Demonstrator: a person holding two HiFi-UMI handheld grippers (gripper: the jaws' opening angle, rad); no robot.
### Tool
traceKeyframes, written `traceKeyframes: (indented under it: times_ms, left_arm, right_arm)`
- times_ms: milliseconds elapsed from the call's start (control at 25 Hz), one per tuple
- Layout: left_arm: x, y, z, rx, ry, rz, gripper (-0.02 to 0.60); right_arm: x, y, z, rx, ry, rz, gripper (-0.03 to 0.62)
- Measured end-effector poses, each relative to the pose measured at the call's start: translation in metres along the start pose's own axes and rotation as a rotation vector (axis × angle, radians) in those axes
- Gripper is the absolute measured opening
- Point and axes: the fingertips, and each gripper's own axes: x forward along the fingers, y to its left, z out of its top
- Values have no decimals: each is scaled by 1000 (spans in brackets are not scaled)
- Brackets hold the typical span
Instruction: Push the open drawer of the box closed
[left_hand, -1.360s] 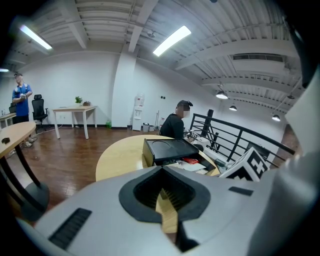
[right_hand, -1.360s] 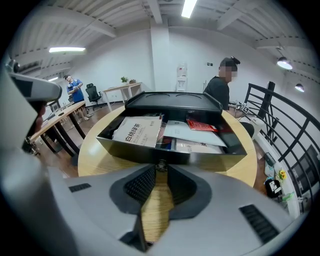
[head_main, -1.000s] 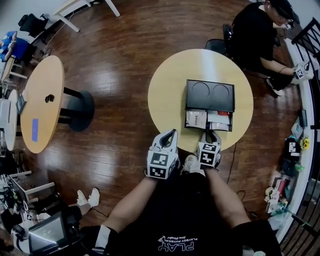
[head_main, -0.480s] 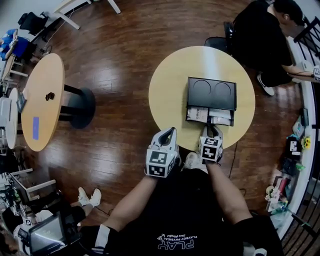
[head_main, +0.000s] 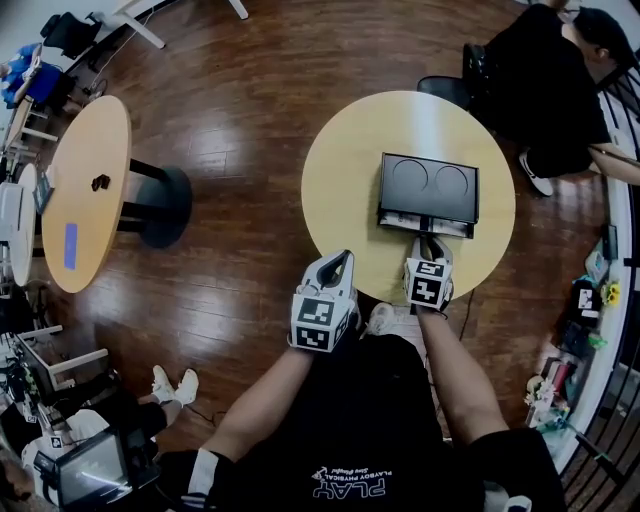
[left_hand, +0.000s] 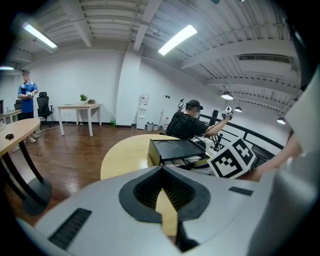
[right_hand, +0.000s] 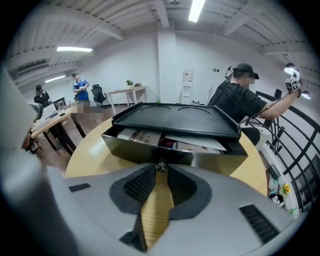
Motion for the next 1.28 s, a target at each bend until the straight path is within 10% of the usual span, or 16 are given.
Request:
traceKeyframes:
  times_ms: [1280]
  left_arm:
    - [5,14,8,42,1,39,-3]
  right_arm:
    - [12,-5,27,-31,-46,-41,80]
